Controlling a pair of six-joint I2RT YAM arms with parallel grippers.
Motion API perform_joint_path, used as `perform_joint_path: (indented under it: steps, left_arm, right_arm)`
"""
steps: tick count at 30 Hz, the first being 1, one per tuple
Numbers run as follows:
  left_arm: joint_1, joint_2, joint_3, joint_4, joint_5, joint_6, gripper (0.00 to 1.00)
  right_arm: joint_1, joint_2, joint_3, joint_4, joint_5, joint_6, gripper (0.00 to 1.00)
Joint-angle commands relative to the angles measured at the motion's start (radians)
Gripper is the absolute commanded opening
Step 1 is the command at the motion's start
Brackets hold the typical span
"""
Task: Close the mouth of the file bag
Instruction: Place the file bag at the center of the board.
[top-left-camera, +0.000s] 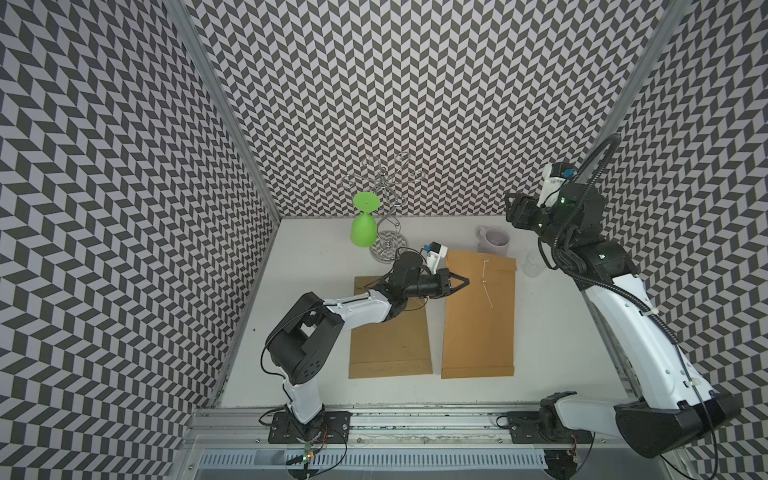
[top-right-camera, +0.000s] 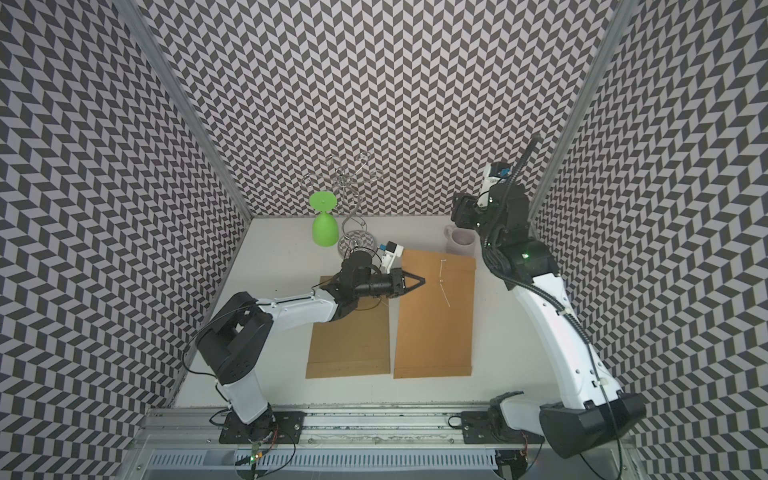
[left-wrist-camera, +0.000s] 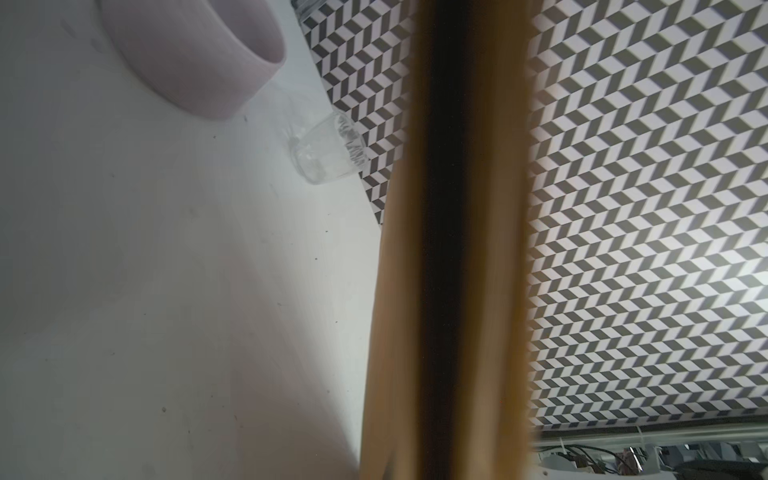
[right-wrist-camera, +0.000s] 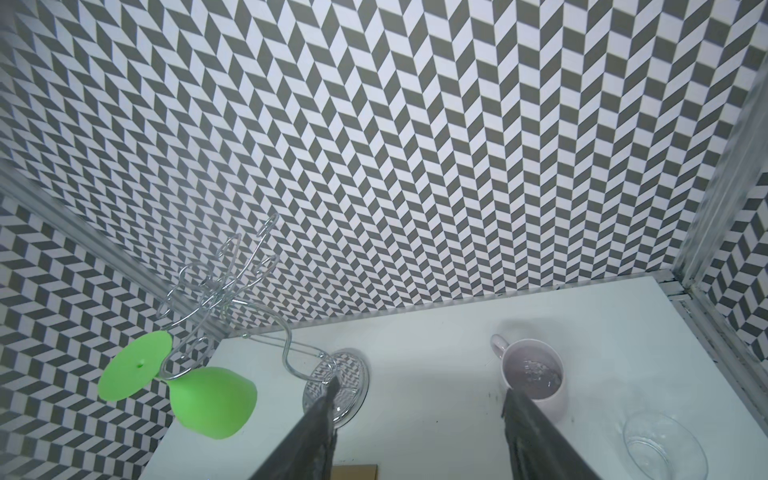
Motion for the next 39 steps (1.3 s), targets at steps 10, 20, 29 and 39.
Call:
perform_joint_path:
  steps: [10,20,29,39]
  left_arm:
    - [0.011,0.21,0.311,-0.501,-0.167,0.292,0.6]
    - [0.053,0.112,0.332,-0.768,-0.308,0.442,0.82]
    - [0.113,-0.133,0.204,-0.755,-0.263,0.473,0.81]
    - [0.41,-0.574,-0.128,-0.828,-0.296,0.564,0.62]
  right_arm:
    - [0.02,-0.011,-0.07,0.075,-0.049,0.004,0.65]
    - [0.021,-0.002,-0.106,0.107,-0.077,0.013,0.65]
    - [0.021,0.008,-0.174,0.117,-0.125,0.041,0.65]
    - [0.134,0.06,-0.376,0.184,-0.233,0.122,0.64]
